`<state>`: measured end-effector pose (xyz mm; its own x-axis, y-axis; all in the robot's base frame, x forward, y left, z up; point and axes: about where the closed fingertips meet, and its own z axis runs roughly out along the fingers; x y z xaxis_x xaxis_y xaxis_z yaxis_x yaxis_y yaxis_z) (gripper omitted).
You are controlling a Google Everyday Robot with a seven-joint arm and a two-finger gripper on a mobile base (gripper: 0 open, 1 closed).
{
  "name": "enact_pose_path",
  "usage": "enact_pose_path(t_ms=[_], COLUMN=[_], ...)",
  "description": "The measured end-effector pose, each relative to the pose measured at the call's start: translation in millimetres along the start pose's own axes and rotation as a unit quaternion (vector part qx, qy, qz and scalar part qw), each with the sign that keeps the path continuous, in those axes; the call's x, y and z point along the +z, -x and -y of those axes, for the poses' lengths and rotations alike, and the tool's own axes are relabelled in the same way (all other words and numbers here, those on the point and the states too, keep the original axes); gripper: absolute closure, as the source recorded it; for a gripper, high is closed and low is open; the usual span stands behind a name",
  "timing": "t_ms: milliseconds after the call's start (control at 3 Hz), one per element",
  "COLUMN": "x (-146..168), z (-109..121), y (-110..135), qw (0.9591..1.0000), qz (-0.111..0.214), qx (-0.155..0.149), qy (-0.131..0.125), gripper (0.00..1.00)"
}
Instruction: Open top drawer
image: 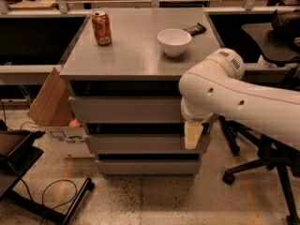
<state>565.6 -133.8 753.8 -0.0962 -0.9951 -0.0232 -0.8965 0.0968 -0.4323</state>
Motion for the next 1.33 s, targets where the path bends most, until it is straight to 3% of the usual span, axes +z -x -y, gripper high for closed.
enact_pose_path(t_ms=[667,1333], x=[49,80], z=[-9,22], y=[18,3], qw=[0.9982,0.9988], qz=[-0.026,-0.031], qx=[-0.055,-0.037], qy=[0.0,-0.005], gripper=[0.0,0.0])
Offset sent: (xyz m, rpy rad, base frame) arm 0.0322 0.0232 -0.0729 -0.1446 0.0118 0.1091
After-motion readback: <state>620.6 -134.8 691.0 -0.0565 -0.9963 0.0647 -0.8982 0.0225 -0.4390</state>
